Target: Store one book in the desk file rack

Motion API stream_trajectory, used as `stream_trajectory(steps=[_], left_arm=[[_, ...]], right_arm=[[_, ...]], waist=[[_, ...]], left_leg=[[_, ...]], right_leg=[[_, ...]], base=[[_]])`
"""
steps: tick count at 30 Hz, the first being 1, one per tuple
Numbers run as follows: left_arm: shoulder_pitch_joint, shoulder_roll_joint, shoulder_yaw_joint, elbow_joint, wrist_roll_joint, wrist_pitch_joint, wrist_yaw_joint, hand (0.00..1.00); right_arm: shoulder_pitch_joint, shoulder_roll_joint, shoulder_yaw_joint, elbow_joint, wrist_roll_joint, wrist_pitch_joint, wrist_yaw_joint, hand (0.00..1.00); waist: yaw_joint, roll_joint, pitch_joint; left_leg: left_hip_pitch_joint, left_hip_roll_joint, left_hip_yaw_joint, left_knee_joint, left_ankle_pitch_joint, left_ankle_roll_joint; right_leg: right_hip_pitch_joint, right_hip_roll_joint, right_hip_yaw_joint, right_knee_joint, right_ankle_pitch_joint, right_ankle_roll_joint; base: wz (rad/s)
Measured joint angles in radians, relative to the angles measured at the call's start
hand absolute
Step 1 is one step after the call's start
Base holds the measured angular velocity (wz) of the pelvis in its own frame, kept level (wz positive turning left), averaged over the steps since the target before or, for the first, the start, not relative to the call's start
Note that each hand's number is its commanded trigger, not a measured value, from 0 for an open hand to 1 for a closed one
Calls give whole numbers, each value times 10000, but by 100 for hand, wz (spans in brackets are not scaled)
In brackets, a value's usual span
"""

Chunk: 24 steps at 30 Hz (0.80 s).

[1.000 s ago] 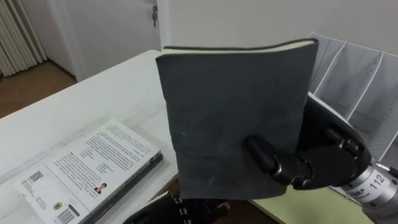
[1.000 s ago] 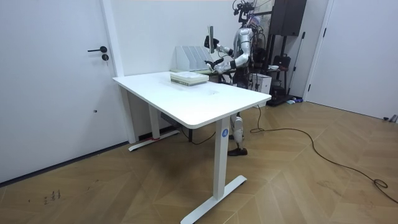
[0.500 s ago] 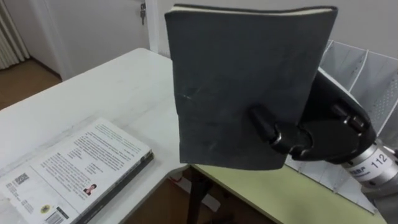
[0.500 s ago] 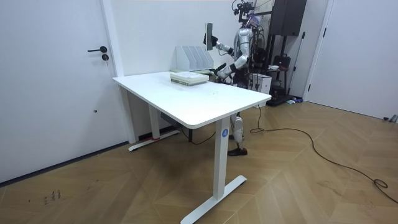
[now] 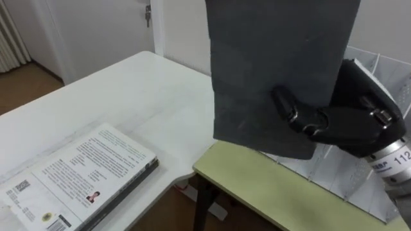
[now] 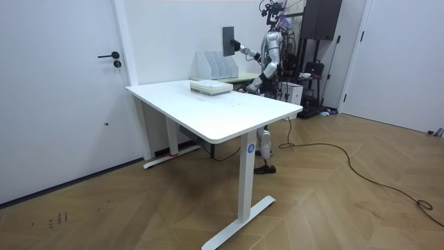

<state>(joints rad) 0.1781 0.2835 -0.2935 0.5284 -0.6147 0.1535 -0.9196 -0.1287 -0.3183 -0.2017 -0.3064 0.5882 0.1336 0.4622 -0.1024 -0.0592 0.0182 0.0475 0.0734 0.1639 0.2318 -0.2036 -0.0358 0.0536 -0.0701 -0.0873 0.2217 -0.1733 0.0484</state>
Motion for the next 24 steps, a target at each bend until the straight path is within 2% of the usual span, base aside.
stream_trajectory(steps=[3, 8, 9, 11, 13, 17, 19, 24], left_arm=[[179, -100, 268, 856, 499, -212, 491, 0], [551, -267, 1028, 2185, 1259, -688, 1902, 0], [530, -355, 1188, 2340, 1306, -812, 2047, 0], [533, -693, 1744, 3055, 1362, -1312, 2627, 0], [503, -859, 1948, 3453, 1345, -1664, 3015, 0], [450, -1234, 2635, 4240, 1330, -2172, 3910, 0], [450, -1284, 2918, 4655, 1346, -2283, 4246, 0], [642, -1271, 3293, 5710, 1760, -2240, 5402, 0]], right_arm=[[0, 4, 0, -49, -511, -141, -640, 100], [0, 4, 1, -314, -1111, -441, -1867, 100], [-10, 4, -2, -344, -1265, -513, -2045, 100], [-26, 12, -3, -412, -1659, -732, -2825, 100], [-66, 13, -4, -413, -2102, -879, -3358, 100], [-242, 109, -48, -420, -3160, -906, -4535, 100], [-247, 110, -73, -422, -3484, -906, -5071, 100], [-261, 137, -180, -422, -4487, -905, -6617, 100]], waist=[[48, 126, -79], [269, 246, -101], [329, 253, -99], [581, 289, -84], [708, 320, -91], [841, 336, -111], [851, 325, -123], [869, 304, -130]], left_leg=[[25, -1, 0, -5, 1, -1], [23, 16, 13, -107, 35, -52], [43, 16, 18, -117, 39, -57], [142, 16, 49, -187, 40, -59], [157, 14, 48, -243, 41, -59], [226, 15, 46, -423, 66, -91], [240, 18, 46, -447, 66, -91], [171, 16, -17, -468, 66, -90]], right_leg=[[22, 3, -1, 10, 0, 0], [-28, 37, 6, -17, 13, -21], [-28, 39, 10, -17, 13, -22], [8, 51, 18, -19, 17, -28], [3, 49, -40, -18, 17, -28], [-18, 53, -243, -32, 17, -28], [-26, 53, -315, -33, 17, -28], [-32, 15, -799, -42, 17, -28]], base=[[0], [-3], [-5], [-7], [0], [0], [0], [8]])
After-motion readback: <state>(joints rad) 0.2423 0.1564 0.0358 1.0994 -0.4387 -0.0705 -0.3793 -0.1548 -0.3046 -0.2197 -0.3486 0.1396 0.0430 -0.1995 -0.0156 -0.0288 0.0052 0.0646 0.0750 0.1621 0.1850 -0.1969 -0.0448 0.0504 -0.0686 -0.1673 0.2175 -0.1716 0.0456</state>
